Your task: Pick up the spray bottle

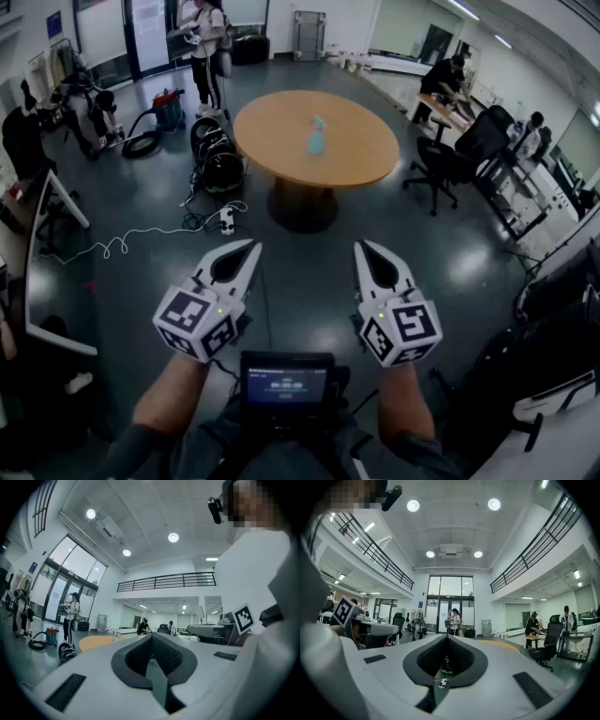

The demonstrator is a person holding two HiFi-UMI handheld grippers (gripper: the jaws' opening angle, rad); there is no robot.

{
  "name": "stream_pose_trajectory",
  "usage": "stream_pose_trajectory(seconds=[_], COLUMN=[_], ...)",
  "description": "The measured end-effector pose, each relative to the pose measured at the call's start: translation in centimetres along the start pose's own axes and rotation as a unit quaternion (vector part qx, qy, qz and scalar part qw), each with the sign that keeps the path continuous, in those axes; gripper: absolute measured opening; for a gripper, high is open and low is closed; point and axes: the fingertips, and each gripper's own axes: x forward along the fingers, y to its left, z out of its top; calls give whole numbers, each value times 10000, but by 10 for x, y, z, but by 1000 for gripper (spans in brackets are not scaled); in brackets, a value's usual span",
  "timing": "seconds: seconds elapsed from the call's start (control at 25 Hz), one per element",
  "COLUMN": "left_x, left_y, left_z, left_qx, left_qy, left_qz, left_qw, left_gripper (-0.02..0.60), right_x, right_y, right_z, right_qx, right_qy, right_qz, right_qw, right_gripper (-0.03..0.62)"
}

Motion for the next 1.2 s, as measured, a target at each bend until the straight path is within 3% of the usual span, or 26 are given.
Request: stream_pose_trajectory(seconds=[0.44,0.72,1.08,1.2], left_x=[-3,-9,-14,-12], left_y=[10,19,53,54], left_z=[-3,-7,-18,-19], left_qx=[-157,-147,-455,-342], left_qy=[-11,-15,-138,-124], left_qz=[4,-216,-239,-298], left_qw=[9999,9997,9986,9989], left_gripper=[3,3,3,3], right_x=[4,8,25,31], right_y=[7,4,20,18], right_z=[3,7,-5,-5], right_qx=[20,272,126,41], right_qy=[-18,-249,-119,-132], right_qz=[-233,-813,-915,-924], right_qw=[9997,9960,9957,9956], right_gripper=[4,8,9,9])
